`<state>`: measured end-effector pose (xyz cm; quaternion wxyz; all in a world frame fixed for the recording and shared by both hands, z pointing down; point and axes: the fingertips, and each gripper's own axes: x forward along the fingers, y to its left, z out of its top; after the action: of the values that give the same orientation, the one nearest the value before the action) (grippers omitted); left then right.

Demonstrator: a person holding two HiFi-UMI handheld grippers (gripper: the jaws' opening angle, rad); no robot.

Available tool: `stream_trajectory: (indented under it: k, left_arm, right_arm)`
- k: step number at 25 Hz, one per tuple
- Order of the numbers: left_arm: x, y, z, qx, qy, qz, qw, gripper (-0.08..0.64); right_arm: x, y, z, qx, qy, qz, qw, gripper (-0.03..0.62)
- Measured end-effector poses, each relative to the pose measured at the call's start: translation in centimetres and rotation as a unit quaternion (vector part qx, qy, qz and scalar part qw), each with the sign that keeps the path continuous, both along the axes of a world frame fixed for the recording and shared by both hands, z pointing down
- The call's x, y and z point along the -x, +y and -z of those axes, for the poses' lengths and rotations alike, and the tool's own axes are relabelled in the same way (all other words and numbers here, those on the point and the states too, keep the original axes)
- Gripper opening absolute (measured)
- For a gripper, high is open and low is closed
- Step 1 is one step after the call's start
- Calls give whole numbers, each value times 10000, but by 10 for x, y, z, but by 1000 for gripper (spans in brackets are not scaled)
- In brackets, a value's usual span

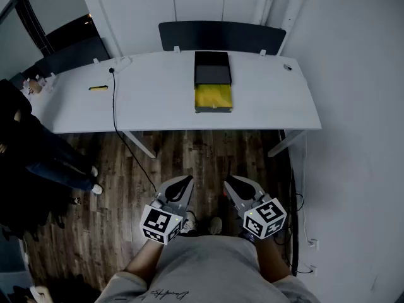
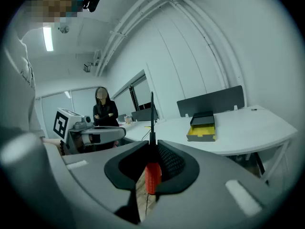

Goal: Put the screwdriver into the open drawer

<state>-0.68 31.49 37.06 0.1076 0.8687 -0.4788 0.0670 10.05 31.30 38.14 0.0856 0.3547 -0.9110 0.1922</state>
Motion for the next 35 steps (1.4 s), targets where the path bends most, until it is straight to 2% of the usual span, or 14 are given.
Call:
stream_trajectory:
  k: [10, 15, 21, 35]
  left_arm:
    - [3, 0, -1, 24, 50, -20, 10000, 0]
    - [9, -2, 0, 28, 75, -55, 10000, 0]
    - [14, -4, -1, 34, 102, -149, 9998, 0]
    - [56, -17, -5, 2, 112, -408, 9991, 1]
  right_arm:
    - [7, 0, 0, -12, 43, 48, 10000, 74]
    - [13, -1, 4, 69, -119, 22, 9999, 74]
    - [22, 0, 4, 42, -34, 4, 10000, 74]
    - [59, -11, 0, 1, 147, -186, 9997, 74]
